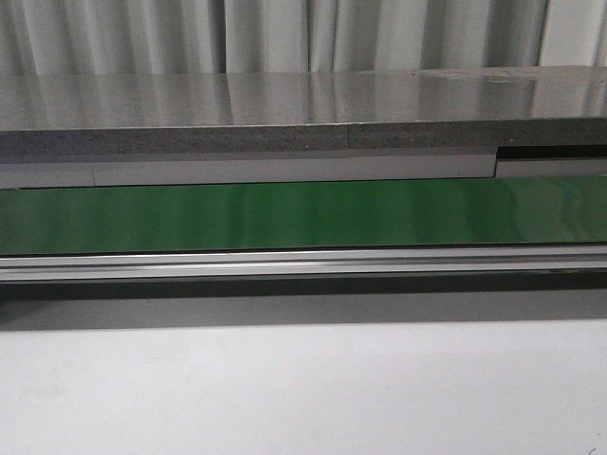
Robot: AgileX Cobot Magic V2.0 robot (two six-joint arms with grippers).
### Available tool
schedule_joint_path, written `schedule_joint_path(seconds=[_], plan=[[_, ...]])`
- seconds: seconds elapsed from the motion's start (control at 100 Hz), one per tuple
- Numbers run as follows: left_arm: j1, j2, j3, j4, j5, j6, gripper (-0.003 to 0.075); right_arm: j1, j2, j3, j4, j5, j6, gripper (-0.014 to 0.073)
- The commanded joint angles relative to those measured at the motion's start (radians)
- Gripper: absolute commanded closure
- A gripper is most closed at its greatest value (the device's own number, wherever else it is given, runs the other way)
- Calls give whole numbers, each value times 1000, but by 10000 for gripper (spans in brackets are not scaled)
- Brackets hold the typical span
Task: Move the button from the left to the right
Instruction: 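Lift the button with the right gripper and move it over the green tray, then lower the button into the green tray and open the right gripper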
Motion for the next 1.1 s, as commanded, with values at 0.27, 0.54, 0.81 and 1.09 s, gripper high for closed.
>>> schedule_joint_path(seconds=[0.27,0.54,0.81,1.09], plan=[[-7,7,-28,-18,-77,-2,740,138,-170,-33,61,-83,-17,83],[-7,7,-28,-18,-77,-2,740,265,-266,-31,61,-114,-31,84],[-7,7,-28,-18,-77,-2,740,372,-418,58,61,-212,-31,84],[-7,7,-28,-18,-77,-2,740,419,-647,352,65,-393,-31,84]])
